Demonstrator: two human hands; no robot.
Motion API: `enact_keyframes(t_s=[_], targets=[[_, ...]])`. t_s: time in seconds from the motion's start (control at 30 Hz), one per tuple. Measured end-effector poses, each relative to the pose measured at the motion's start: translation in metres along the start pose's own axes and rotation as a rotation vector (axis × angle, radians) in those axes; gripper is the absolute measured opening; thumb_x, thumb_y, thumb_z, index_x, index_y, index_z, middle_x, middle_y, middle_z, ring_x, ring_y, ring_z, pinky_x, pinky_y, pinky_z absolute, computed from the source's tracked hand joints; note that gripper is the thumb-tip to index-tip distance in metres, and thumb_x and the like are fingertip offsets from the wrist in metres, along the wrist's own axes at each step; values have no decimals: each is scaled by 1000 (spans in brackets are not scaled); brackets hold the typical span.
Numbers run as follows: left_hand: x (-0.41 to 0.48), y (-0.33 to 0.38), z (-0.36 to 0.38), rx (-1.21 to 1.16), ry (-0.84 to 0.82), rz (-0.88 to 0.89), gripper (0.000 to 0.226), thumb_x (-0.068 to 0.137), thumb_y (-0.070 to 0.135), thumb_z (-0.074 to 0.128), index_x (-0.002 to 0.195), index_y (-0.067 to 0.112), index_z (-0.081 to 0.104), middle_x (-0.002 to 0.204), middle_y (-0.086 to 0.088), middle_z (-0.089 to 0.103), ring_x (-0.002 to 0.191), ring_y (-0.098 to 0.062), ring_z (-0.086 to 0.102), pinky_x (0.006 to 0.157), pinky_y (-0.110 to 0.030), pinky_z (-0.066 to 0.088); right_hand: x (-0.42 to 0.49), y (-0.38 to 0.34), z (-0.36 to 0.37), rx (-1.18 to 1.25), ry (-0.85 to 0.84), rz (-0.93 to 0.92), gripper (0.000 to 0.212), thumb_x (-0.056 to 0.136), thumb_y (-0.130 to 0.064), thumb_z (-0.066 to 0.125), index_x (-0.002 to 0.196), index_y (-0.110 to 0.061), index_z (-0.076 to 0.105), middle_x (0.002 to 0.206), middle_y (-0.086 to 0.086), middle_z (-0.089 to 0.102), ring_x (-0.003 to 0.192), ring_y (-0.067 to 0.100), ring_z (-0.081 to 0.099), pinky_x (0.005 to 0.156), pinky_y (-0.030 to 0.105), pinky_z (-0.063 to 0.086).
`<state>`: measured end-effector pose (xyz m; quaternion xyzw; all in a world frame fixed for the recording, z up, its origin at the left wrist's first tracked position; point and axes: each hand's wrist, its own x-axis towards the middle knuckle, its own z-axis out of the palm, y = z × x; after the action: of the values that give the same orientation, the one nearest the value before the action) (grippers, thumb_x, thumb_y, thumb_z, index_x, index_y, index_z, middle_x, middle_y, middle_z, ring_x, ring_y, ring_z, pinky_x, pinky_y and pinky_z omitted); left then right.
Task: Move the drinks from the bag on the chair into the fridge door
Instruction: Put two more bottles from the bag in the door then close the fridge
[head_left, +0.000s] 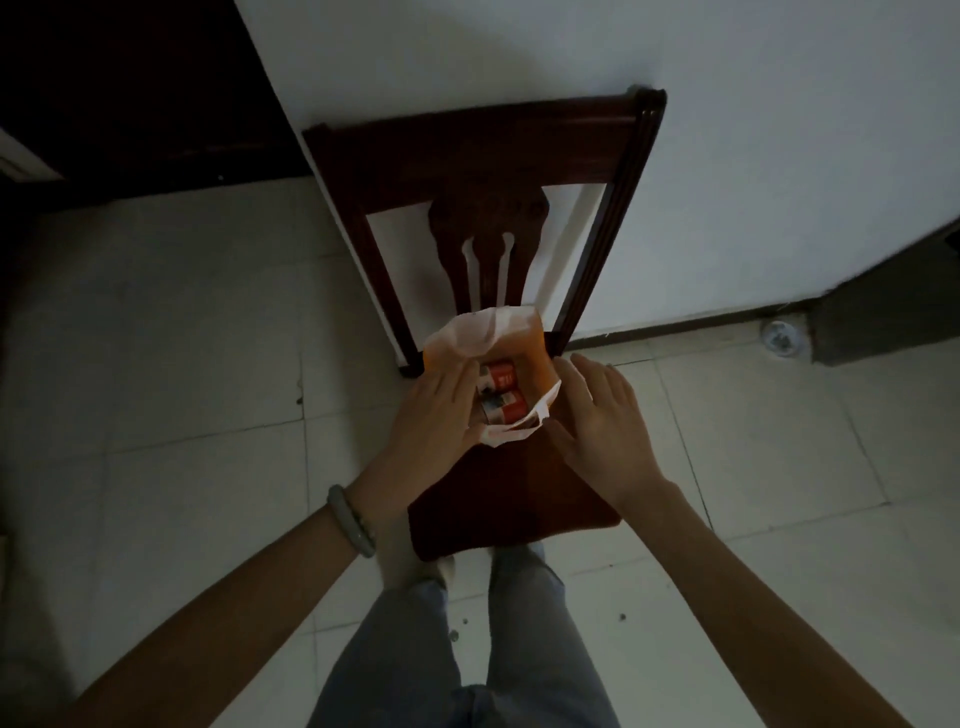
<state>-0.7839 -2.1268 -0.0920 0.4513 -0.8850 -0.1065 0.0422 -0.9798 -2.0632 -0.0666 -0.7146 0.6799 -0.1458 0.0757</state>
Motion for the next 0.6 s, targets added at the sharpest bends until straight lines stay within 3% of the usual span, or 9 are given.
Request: enact_keyframes(t_s=[0.13, 0.37, 0.47, 0.6], targets=[[45, 17, 29, -46, -72, -55, 63, 76, 31, 68, 128, 7, 42, 130, -12, 50, 115, -25, 50, 93, -37, 45, 32, 50, 9, 32, -26, -25, 64, 75, -21, 74, 129, -4, 44, 124, 21, 55, 116, 36, 51, 102, 48, 38], [97, 9, 79, -93, -203, -211, 60, 74, 17, 70, 127, 4, 46, 128, -17, 52, 117, -32, 50, 98, -44, 41, 72, 101, 41, 128, -130, -85, 57, 79, -20, 69, 128, -2, 47, 125, 21, 55, 116, 36, 51, 102, 48, 38], [105, -7, 101, -81, -275, -248, 54, 71, 9, 72, 120, -1, 52, 116, -22, 59, 106, -38, 56, 89, -47, 45, 83, 103, 66, 179, -179, -115, 53, 80, -21, 67, 127, -5, 48, 127, 18, 55, 116, 34, 50, 100, 50, 40], [112, -21, 141, -67, -412, -224, 47, 73, 12, 70, 115, -1, 54, 108, -23, 60, 95, -40, 58, 77, -46, 49, 93, 103, 98, 223, -214, -147, 54, 76, -20, 67, 123, -7, 44, 121, 19, 58, 112, 36, 53, 97, 50, 43]])
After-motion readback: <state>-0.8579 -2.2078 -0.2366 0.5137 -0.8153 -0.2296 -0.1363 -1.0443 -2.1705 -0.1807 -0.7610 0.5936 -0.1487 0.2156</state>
